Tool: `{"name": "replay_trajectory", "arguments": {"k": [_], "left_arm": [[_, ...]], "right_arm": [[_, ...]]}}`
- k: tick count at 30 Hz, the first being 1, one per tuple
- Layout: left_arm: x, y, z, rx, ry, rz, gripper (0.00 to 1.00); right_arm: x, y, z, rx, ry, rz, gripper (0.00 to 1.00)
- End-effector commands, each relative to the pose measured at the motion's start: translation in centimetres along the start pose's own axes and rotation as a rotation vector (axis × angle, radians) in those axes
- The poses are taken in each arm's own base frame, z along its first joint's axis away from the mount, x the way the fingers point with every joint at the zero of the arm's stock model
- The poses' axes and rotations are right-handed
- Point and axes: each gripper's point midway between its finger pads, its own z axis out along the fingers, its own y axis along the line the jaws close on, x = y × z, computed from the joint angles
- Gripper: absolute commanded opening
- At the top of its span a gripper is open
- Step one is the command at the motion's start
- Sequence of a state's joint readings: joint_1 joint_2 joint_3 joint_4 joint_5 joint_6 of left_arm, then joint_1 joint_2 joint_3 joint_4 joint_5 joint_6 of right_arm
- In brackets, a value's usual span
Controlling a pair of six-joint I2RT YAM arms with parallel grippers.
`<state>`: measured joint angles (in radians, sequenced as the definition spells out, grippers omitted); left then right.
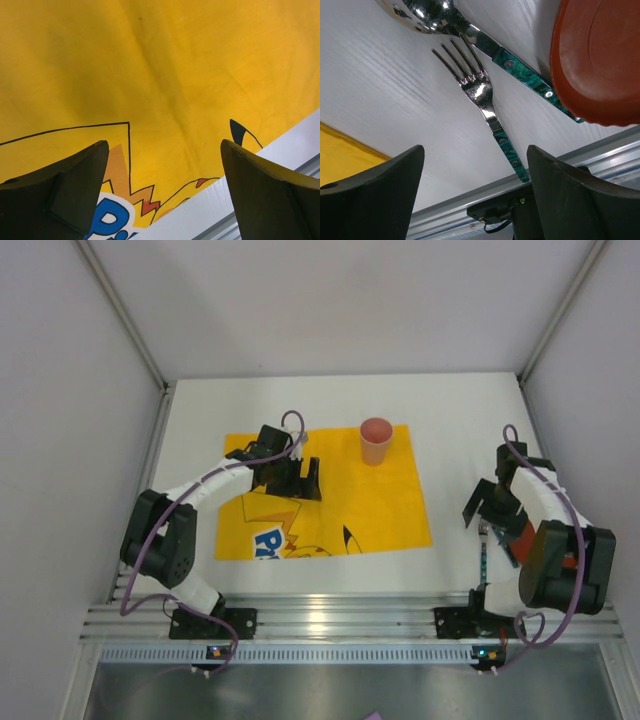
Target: Set the dinner table for one person
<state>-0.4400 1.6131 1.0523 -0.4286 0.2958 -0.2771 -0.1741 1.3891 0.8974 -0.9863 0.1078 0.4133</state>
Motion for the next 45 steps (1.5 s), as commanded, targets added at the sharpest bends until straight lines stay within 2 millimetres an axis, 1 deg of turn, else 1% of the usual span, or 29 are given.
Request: {"name": "replay_trajectory", "arguments": {"k": [1, 5, 6, 7, 10, 11, 12, 14, 15, 17, 18, 20, 21, 24, 26, 28, 29, 30, 31, 32, 33, 34, 35, 36, 38, 39, 42, 44, 45], "left_arm": [[-1.1, -0.4, -0.2, 0.011, -0.046, 0.014, 0.99], [-1.3, -0.3, -0.4, -0.004, -0.051, 0.018, 0.99], [-1.3, -0.2, -0.4, -0.008, -0.051, 0.016, 0.99], [-1.2, -0.2, -0.4, -0.010, -0.048, 0.016, 0.99], [-1.2, 0.0, -0.4, -0.020, -0.049, 0.014, 0.99], [-1.1, 0.1, -0.5, -0.022, -0.048, 0.014, 0.99], [-1.1, 0.1, -0.4, -0.026, -0.048, 0.009, 0.99], [-1.1, 0.1, -0.3, -0.025, -0.048, 0.006, 0.99], [-1.0, 0.2, -0.3, -0.027, -0.047, 0.001, 0.99], [-1.1, 0.2, -0.2, -0.026, -0.053, -0.001, 0.99], [-1.0, 0.2, -0.2, -0.028, -0.049, -0.005, 0.99], [-1.3, 0.2, -0.2, -0.028, -0.054, -0.005, 0.99], [-1.3, 0.2, -0.2, -0.029, -0.056, -0.005, 0.99], [-1.6, 0.1, -0.2, -0.027, -0.059, -0.002, 0.99], [-1.9, -0.1, -0.2, -0.021, -0.061, -0.001, 0.99], [-2.2, -0.3, -0.4, -0.017, -0.064, 0.000, 0.99], [-2.4, -0.5, -0.4, -0.011, -0.065, 0.001, 0.99], [-2.5, -0.6, -0.5, -0.010, -0.062, 0.000, 0.99], [-3.0, -0.8, -0.8, -0.005, -0.073, 0.004, 0.99], [-3.2, -1.0, -0.9, -0.003, -0.075, 0.005, 0.99], [-3.5, -1.1, -1.0, -0.001, -0.081, 0.008, 0.99], [-3.9, -1.3, -1.3, 0.002, -0.085, 0.009, 0.99], [-4.0, -1.4, -1.5, 0.003, -0.089, 0.012, 0.99], [-4.3, -1.5, -1.7, 0.003, -0.095, 0.014, 0.99], [-4.6, -1.8, -2.2, 0.007, -0.103, 0.016, 0.99], [-4.8, -1.8, -2.4, 0.005, -0.111, 0.015, 0.99], [-5.2, -2.2, -3.4, 0.003, -0.131, 0.012, 0.99], [-5.7, -2.8, -4.3, 0.023, -0.158, 0.019, 0.99], [-5.9, -3.2, -4.7, 0.042, -0.169, 0.027, 0.99]], "right_arm": [[-2.1, 0.6, 0.3, -0.017, -0.042, -0.006, 0.82], [-1.7, 0.7, 2.4, -0.001, 0.016, -0.011, 0.68], [-1.7, 0.8, 2.9, 0.003, 0.021, -0.010, 0.62], [-1.1, 0.7, 3.8, 0.016, 0.056, -0.015, 0.60], [-0.9, 0.5, 4.8, 0.038, 0.081, -0.020, 0.59], [-0.8, 0.3, 4.9, 0.048, 0.086, -0.023, 0.59], [-0.8, 0.1, 5.1, 0.063, 0.087, -0.029, 0.54], [-0.7, -0.1, 5.5, 0.077, 0.099, -0.032, 0.50], [-0.8, 0.0, 5.6, 0.076, 0.101, -0.033, 0.39], [-0.7, 0.1, 5.9, 0.075, 0.115, -0.037, 0.29], [-0.7, 0.1, 6.1, 0.076, 0.123, -0.041, 0.21], [-0.7, 0.2, 6.2, 0.072, 0.127, -0.046, 0.16], [-0.9, 0.5, 6.2, 0.062, 0.122, -0.047, 0.10], [-1.4, 1.1, 6.1, 0.034, 0.112, -0.049, 0.01], [-2.0, 1.8, 5.8, 0.017, 0.096, -0.057, 0.00], [-3.4, 2.8, 4.6, -0.009, 0.050, -0.062, 0.00], [-3.6, 3.3, 4.0, -0.013, 0.043, -0.078, 0.00], [-5.2, 4.0, 2.7, -0.026, -0.006, -0.084, 0.00], [-5.9, 4.4, 1.6, -0.035, -0.035, -0.090, 0.00], [-5.7, 4.7, 0.5, -0.029, -0.035, -0.110, 0.00], [-7.5, 5.5, -1.6, -0.048, -0.105, -0.112, 0.00], [-8.0, 5.9, -2.7, -0.054, -0.131, -0.119, 0.00], [-8.6, 6.8, -4.7, -0.065, -0.168, -0.133, 0.00], [-8.8, 7.2, -6.1, -0.079, -0.197, -0.139, 0.00], [-8.5, 7.8, -8.0, -0.100, -0.209, -0.151, 0.00], [-8.2, 9.5, -9.8, -0.150, -0.236, -0.171, 0.00], [-6.4, 12.7, -13.1, -0.258, -0.237, -0.208, 0.00], [-4.7, 15.0, -14.8, -0.324, -0.235, -0.252, 0.00], [-4.1, 16.5, -16.3, -0.389, -0.230, -0.245, 0.00]]}}
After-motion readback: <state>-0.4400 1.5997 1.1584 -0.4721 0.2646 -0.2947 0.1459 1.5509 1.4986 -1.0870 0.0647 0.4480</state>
